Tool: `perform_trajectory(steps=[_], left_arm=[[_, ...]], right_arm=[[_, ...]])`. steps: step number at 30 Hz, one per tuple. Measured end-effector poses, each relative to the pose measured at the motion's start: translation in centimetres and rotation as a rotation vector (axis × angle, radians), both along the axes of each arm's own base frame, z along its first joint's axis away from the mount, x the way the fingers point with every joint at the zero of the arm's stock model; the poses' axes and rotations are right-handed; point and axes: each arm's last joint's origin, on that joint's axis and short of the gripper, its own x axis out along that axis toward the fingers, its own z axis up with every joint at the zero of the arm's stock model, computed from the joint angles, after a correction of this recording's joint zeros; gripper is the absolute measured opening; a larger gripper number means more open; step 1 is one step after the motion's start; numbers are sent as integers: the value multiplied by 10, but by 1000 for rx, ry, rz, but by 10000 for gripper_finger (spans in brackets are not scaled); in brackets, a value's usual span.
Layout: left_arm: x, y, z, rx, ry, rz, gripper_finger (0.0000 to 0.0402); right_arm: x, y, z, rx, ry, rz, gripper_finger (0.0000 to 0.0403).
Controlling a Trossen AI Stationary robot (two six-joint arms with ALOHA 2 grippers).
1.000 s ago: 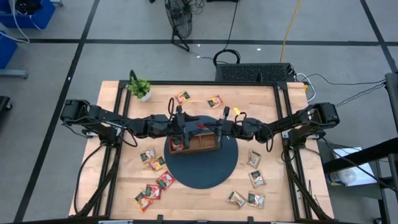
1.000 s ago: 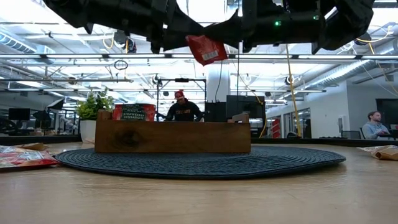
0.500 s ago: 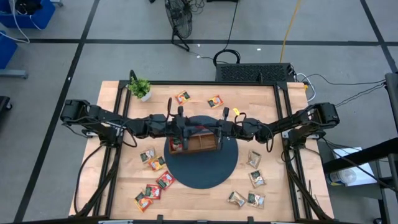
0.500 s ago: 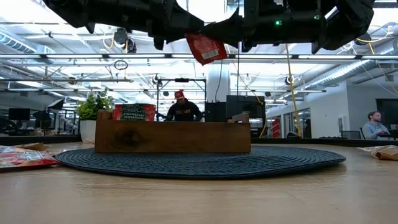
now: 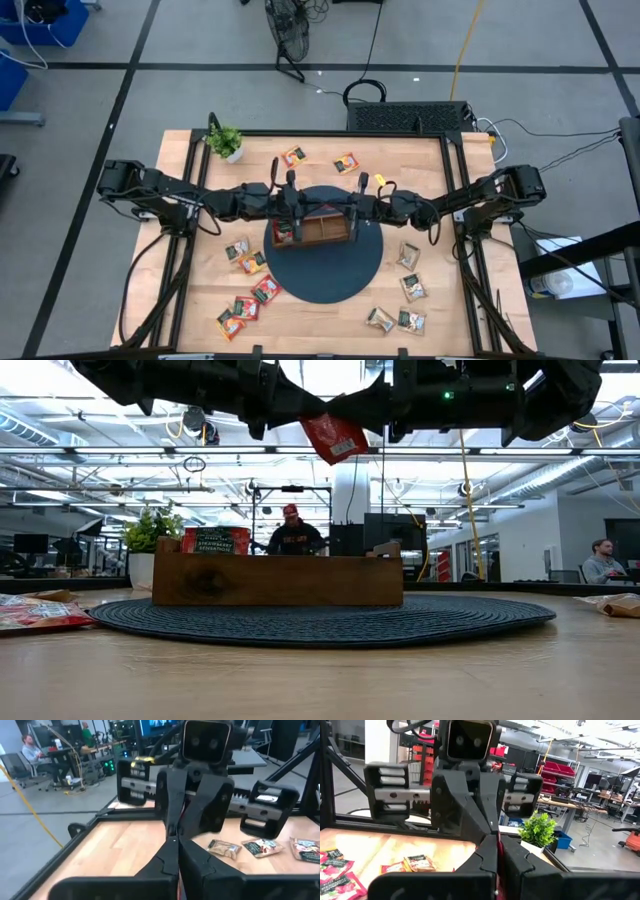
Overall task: Pick & Place Tea
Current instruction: Put the top red tea bag into the left section of the wooden organizer
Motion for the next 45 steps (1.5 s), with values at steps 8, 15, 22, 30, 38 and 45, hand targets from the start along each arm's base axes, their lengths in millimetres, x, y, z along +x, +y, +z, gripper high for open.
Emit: perform_trajectory(steps=[8, 15, 22, 30, 38, 45], left_arm=[[0, 1, -2, -31, 14, 30, 99], [0, 1, -1, 11, 7, 33, 138], [0, 3, -3, 26, 32, -9, 14], [-12, 8, 4, 76, 102, 60, 3], [-57, -5, 17, 11, 321, 132, 2], [-63, -33, -6, -138, 490, 85, 1]], right_arm=[[0, 0, 2, -13, -19, -4, 0], [0, 0, 2, -15, -16, -4, 0], [0, 0, 2, -16, -16, 0, 0], [0, 2, 2, -14, -20, 23, 0], [0, 2, 2, 7, -23, 2, 0], [0, 1, 2, 5, -21, 0, 0]])
